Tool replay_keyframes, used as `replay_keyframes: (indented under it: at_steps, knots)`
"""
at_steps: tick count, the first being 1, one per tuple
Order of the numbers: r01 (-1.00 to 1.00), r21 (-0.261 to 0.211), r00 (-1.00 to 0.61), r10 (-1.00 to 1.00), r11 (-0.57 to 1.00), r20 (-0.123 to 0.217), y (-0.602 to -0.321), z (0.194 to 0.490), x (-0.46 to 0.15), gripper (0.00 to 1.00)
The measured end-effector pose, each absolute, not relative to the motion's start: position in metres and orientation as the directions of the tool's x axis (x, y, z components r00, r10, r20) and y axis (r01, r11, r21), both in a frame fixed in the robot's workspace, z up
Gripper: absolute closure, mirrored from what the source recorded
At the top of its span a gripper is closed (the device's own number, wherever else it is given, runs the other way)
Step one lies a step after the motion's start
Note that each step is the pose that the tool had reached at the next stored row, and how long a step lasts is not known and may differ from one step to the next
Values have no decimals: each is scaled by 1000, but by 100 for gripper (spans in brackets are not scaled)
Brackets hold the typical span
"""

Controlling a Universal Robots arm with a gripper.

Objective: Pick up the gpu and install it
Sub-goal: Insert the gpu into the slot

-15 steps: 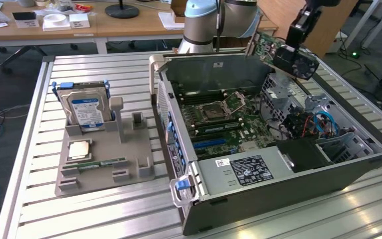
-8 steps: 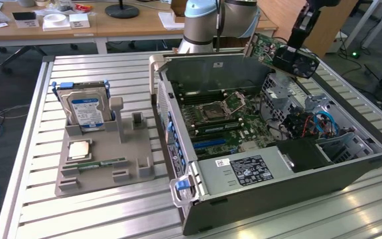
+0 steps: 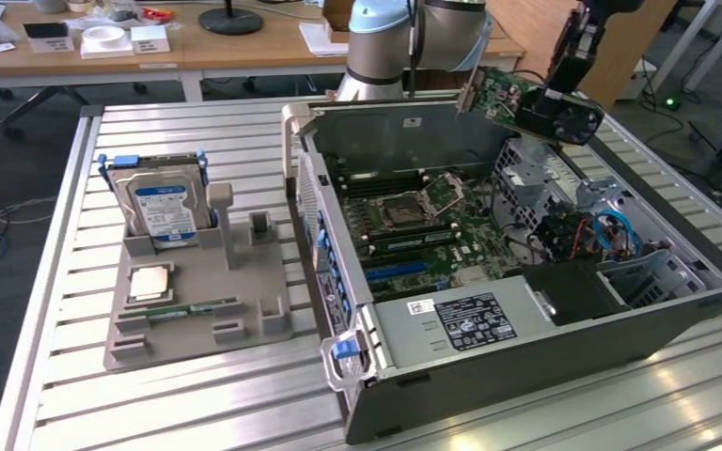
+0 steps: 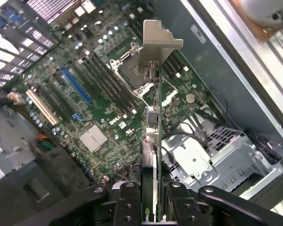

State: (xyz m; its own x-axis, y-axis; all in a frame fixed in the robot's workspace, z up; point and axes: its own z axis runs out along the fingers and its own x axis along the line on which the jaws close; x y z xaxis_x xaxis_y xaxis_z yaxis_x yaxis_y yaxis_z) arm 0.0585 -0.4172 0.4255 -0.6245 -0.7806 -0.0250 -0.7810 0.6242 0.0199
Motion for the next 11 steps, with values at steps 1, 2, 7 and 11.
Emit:
replay_keyframes:
  at_steps: [1,2,7,11]
  knots:
    - [-792,20,-610,-792,610,-25,-417,425,59,74]
    - [-803,20,-596,-803,596,-25,-417,425,58,74]
    - [-854,20,-521,-853,520,-25,-417,425,59,74]
    - [-889,20,-458,-889,458,-25,-417,425,59,74]
